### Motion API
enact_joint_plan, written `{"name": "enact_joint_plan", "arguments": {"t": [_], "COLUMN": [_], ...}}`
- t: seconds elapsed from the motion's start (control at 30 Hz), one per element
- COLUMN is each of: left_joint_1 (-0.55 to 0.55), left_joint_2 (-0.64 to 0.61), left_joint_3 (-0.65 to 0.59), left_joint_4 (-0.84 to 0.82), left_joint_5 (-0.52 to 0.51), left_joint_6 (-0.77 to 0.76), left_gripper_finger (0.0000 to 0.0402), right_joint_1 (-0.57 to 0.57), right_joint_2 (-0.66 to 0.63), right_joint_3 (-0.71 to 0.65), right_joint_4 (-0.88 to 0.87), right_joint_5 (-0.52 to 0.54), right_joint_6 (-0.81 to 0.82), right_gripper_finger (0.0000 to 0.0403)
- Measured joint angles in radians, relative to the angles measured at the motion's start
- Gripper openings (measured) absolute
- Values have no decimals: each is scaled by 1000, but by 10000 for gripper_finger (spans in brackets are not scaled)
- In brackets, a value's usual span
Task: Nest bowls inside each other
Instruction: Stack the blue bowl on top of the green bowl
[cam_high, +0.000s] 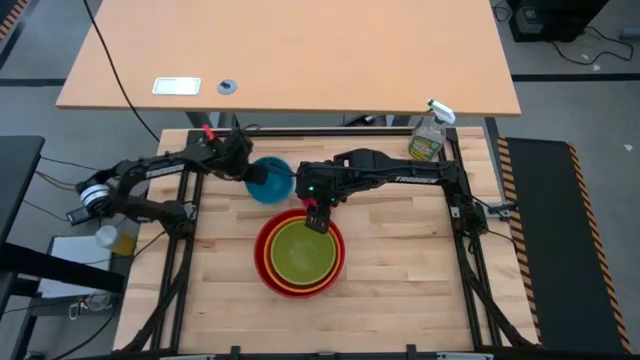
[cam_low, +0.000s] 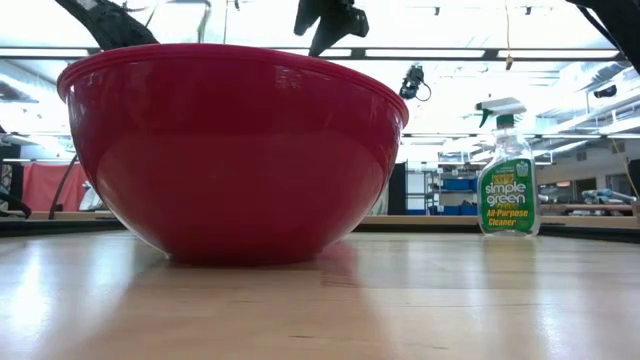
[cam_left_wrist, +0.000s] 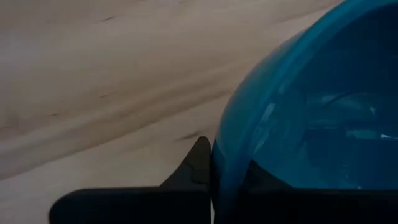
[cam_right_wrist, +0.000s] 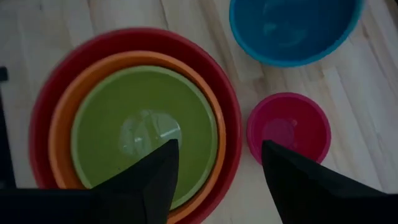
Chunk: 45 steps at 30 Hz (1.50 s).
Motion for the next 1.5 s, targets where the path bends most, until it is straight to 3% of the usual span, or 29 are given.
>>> {"name": "enact_joint_plan", "arguments": {"t": [0.3, 0.57, 0.8, 1.0, 1.2, 1.5], "left_joint_1": [-74, -279, -476, -649, -771, -832], "left_joint_2": [-255, -284, -205, -45, 129, 329], "left_joint_3": [2, 152, 361, 474, 500, 500], "left_joint_4": [-3, -103, -221, -280, -286, -273], "left_joint_5": [90, 44, -58, -106, -143, -235], "left_joint_6": [-67, -108, -122, -129, -131, -93], "left_gripper_finger": [10, 9, 9, 9, 9, 9], "right_joint_1": [-43, -87, -141, -179, -193, -185], "right_joint_2": [-48, -140, -227, -290, -312, -337], "right_joint_3": [-21, -21, -21, -20, -32, -118], "right_joint_4": [-7, -99, -150, -178, -239, -188], "right_joint_5": [46, 135, 139, 167, 164, 141], "right_joint_6": [-41, -71, -72, -68, -70, -61], "right_gripper_finger": [214, 213, 213, 213, 213, 213]}}
